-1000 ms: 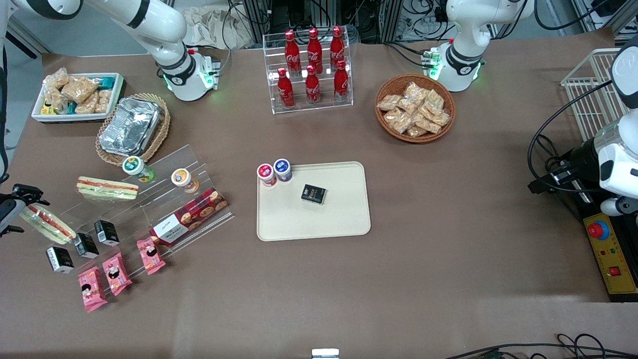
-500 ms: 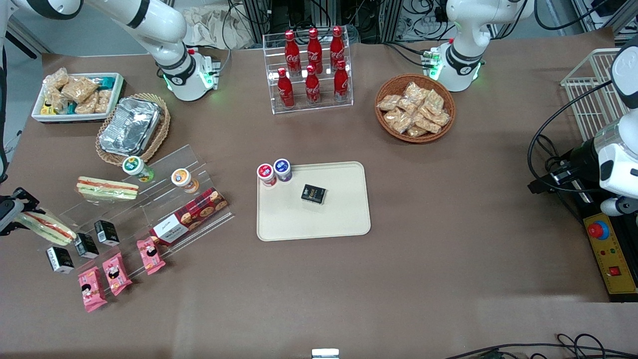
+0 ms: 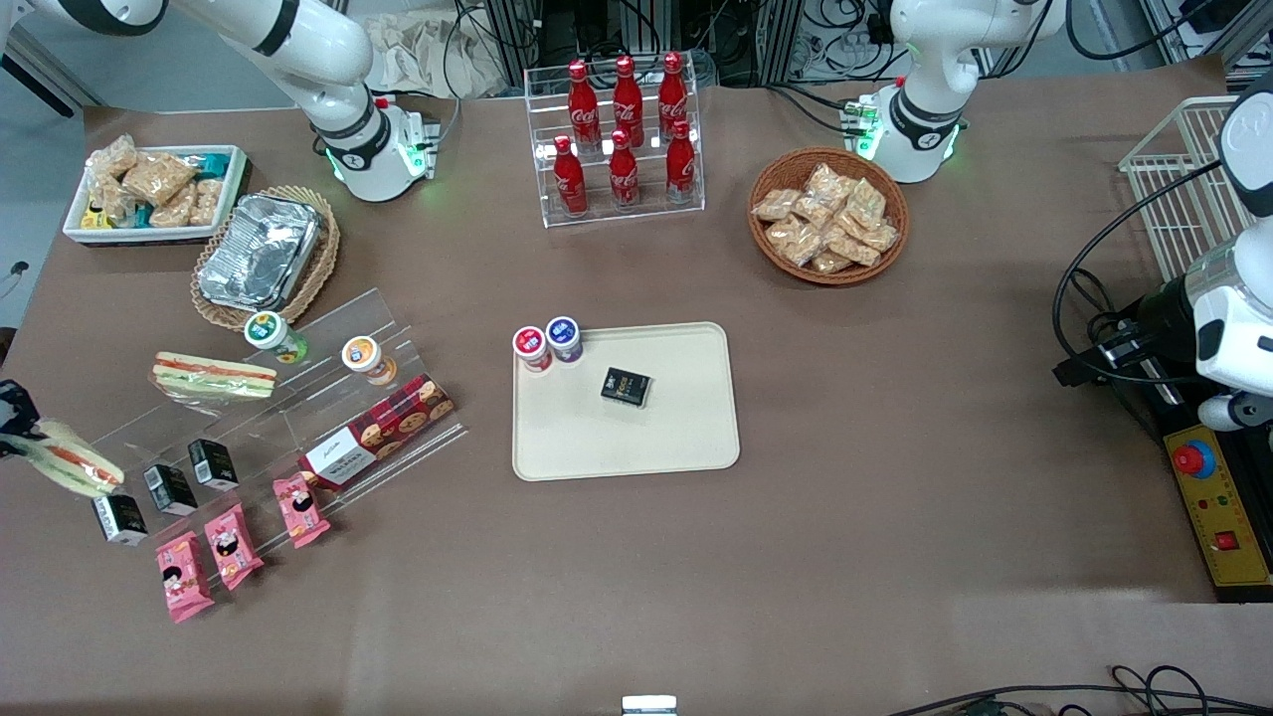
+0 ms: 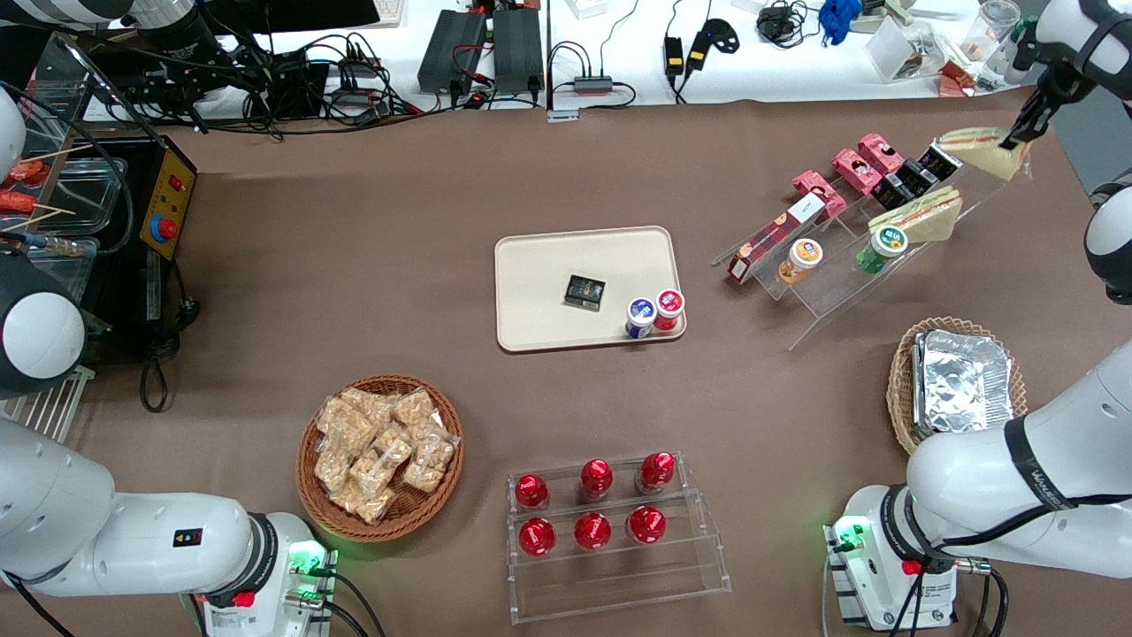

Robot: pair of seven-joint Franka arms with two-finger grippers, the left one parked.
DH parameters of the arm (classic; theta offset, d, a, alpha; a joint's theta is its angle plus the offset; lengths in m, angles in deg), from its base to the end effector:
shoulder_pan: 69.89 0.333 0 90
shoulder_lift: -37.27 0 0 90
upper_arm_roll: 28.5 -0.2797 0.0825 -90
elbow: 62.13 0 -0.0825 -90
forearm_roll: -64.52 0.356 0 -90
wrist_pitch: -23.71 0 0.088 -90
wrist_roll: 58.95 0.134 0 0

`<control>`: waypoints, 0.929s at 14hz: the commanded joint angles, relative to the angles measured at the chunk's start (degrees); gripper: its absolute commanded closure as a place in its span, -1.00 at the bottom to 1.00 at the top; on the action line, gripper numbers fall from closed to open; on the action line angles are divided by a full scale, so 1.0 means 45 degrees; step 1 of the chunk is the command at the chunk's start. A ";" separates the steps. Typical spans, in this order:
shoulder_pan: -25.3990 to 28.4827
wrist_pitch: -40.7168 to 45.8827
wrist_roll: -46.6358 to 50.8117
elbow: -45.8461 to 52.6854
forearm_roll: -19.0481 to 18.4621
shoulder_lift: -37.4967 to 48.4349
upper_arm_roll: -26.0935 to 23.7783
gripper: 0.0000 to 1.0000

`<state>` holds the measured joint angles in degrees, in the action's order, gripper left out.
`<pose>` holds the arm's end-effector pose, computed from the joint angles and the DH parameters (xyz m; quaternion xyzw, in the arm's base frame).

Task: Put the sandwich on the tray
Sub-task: 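Close the right gripper on the sandwich and lift it from the rack, then carry the held sandwich over the white tray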

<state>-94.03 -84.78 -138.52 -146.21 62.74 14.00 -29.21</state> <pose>0.5869 -0.2587 0.3978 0.8803 0.4742 -0.0035 0.0155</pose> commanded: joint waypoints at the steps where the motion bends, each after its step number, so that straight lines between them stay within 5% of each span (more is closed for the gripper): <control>1: 0.0789 0.1136 0.0006 0.0889 -0.0094 0.0248 -0.0057 0.69; 7: 0.3034 0.3381 0.1212 0.0890 0.0393 0.1809 -0.0096 0.69; 13: 0.6976 0.4284 0.4567 0.0870 0.0725 0.2046 -0.0057 0.69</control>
<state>-67.44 -66.57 -123.48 -142.30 64.66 23.12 -30.16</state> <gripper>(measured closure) 0.811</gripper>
